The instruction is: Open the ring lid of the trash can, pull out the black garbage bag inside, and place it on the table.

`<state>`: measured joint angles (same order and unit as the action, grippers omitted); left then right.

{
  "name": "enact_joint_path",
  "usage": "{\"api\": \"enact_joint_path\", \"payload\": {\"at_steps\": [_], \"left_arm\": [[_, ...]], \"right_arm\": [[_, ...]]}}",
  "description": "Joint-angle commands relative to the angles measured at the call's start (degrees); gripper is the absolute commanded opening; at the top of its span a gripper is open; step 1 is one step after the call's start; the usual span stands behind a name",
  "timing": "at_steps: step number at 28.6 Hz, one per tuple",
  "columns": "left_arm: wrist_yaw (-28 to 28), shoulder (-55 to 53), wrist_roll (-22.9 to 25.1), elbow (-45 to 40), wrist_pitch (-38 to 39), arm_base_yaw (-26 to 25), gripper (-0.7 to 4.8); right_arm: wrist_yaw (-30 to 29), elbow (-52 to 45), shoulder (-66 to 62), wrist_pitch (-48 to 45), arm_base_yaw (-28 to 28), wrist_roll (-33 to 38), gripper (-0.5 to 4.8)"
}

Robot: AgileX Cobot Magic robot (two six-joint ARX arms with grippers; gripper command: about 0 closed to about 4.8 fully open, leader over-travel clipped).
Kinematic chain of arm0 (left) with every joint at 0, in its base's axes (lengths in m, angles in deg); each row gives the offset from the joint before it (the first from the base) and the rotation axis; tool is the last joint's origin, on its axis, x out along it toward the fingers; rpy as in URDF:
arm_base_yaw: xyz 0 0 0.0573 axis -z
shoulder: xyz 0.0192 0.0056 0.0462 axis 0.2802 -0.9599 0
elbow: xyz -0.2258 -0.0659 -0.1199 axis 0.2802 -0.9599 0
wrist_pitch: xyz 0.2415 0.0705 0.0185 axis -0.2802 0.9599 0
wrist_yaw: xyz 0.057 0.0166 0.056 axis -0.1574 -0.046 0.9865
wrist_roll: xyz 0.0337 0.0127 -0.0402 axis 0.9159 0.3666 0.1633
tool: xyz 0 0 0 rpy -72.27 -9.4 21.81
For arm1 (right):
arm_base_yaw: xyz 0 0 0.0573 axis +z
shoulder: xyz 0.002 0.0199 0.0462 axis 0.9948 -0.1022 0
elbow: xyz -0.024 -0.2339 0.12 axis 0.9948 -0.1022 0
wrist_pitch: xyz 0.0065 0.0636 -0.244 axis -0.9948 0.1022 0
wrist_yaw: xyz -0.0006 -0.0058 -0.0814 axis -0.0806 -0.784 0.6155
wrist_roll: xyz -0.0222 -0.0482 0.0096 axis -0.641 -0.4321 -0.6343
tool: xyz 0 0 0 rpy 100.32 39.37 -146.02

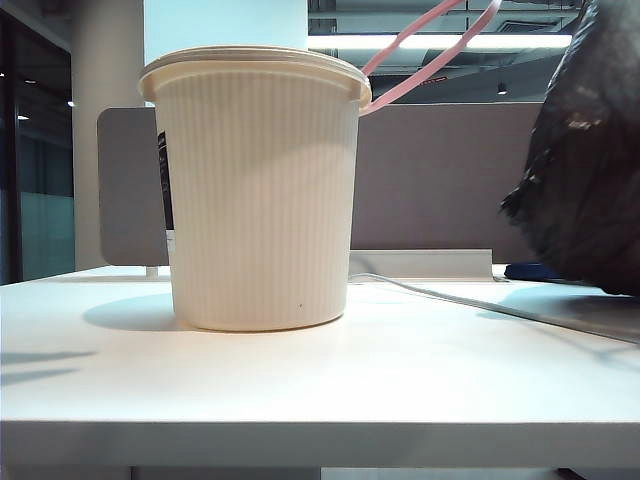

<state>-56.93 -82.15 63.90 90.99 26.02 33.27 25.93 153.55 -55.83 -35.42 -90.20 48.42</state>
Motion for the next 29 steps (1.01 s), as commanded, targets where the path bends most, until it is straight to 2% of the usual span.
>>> {"api": "enact_joint_path", "payload": {"at_steps": [1, 20, 23, 29], "left_arm": [[-0.4, 0.2, 0.0, 0.1, -0.7, 0.1, 2.06], [-0.5, 0.2, 0.2, 0.1, 0.4, 0.1, 2.07], [-1.0, 0.4, 0.2, 0.1, 0.7, 0.1, 2.06], [-1.9, 1.2, 0.1, 0.1, 1.2, 0.1, 2.07]], "right_arm": [[-1.6, 0.3, -1.6, 0.3, 0.1, 0.0, -0.01], [-2.5, -0.1, -3.6, 7.7, 4.3, -1.0, -0.01], [-0.9, -0.3, -3.6, 10.3, 4.5, -1.1, -0.02], [0.3, -5.3, -3.2, 6.8, 6.0, -1.5, -0.02]]}}
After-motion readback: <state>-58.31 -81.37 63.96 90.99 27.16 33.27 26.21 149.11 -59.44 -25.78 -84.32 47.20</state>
